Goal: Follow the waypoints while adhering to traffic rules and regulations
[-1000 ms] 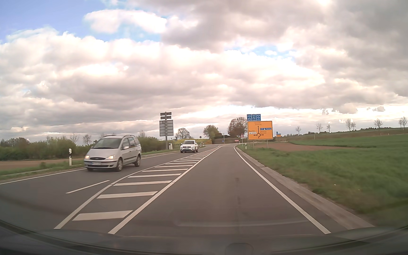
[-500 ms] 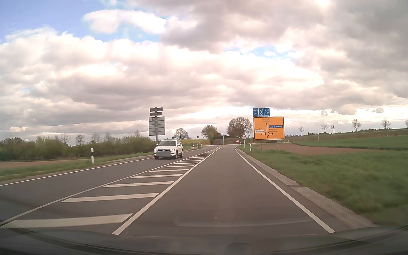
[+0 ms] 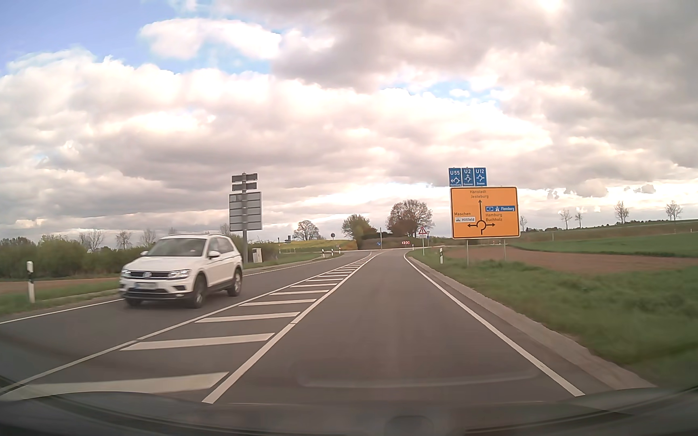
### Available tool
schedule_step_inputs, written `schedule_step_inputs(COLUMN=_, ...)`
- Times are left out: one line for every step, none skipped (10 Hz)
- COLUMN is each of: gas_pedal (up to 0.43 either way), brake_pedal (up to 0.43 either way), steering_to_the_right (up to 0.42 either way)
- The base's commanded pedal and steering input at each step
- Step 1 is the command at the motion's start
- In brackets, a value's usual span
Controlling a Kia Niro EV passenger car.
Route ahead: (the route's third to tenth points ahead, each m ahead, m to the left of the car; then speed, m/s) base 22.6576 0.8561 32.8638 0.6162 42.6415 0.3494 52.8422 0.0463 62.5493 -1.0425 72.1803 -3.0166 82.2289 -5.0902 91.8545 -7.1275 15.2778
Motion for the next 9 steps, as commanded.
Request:
schedule_step_inputs(gas_pedal=0.118, brake_pedal=0.000, steering_to_the_right=0.004)
schedule_step_inputs(gas_pedal=0.118, brake_pedal=0.000, steering_to_the_right=0.004)
schedule_step_inputs(gas_pedal=0.098, brake_pedal=0.000, steering_to_the_right=0.004)
schedule_step_inputs(gas_pedal=0.067, brake_pedal=0.000, steering_to_the_right=0.004)
schedule_step_inputs(gas_pedal=0.047, brake_pedal=0.000, steering_to_the_right=0.004)
schedule_step_inputs(gas_pedal=0.008, brake_pedal=0.000, steering_to_the_right=0.006)
schedule_step_inputs(gas_pedal=0.000, brake_pedal=0.000, steering_to_the_right=0.011)
schedule_step_inputs(gas_pedal=0.000, brake_pedal=0.000, steering_to_the_right=0.011)
schedule_step_inputs(gas_pedal=0.000, brake_pedal=0.000, steering_to_the_right=0.009)
